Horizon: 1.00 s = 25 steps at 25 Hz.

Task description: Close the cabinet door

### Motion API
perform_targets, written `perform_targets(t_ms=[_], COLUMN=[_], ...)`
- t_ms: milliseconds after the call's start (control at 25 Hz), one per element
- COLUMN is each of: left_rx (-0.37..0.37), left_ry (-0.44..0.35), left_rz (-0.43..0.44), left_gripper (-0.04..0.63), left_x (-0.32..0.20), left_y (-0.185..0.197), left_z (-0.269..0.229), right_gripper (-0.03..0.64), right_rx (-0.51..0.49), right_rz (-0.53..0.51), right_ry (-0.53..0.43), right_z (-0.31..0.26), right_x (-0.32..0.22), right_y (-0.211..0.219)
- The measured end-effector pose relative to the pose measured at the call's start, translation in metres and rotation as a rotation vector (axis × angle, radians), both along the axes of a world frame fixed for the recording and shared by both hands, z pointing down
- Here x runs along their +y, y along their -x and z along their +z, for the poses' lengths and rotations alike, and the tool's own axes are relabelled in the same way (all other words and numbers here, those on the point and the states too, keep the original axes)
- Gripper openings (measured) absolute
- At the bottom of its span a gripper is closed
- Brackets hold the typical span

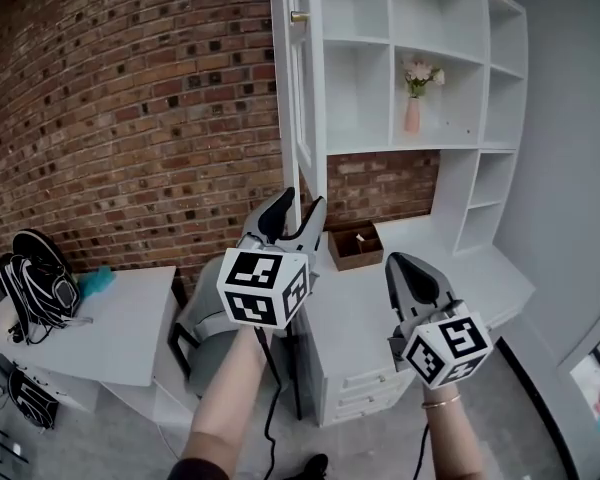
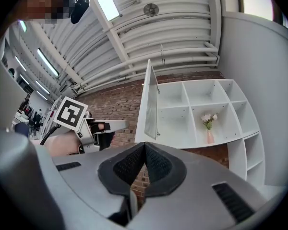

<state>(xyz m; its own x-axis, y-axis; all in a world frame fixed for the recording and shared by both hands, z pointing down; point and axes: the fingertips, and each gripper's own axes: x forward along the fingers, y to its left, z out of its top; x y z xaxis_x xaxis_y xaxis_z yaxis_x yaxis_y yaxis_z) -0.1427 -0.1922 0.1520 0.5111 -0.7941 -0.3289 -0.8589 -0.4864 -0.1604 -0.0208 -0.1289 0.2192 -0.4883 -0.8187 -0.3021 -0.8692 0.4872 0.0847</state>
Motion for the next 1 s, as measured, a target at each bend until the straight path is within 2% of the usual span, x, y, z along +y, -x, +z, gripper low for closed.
perform_targets(t_ms=[240,560,840,1000], left_rx=[-0.016,0.021,0.035,0.017], left_ry=[-0.035,-0.102,-0.117,-0.122], left_rz=[0.011,0.033,0.061,0.068], left_gripper=[0.17,0.169,0.158,0.158], left_x=[-0.034,-0.049,-0.056,-0.058], left_y=[-0.008,-0.014,-0.025,-0.034], left_z=[-0.025,-0.041,-0.043,-0.043], right_gripper=[0.0,0.0,0.0,0.0], right_rx=[0.006,-0.009,-0.011,-0.016], right_rz=[-0.005,0.007,0.035,0.045], right_ry=[-0.012,0.005,0.033,0.055], right_z=[-0.006,-0.002,0.01,0.021], right_x=[-0.029,-0.062,-0.074,-0.082], right_y=[0.005,0.0,-0.006,-0.006])
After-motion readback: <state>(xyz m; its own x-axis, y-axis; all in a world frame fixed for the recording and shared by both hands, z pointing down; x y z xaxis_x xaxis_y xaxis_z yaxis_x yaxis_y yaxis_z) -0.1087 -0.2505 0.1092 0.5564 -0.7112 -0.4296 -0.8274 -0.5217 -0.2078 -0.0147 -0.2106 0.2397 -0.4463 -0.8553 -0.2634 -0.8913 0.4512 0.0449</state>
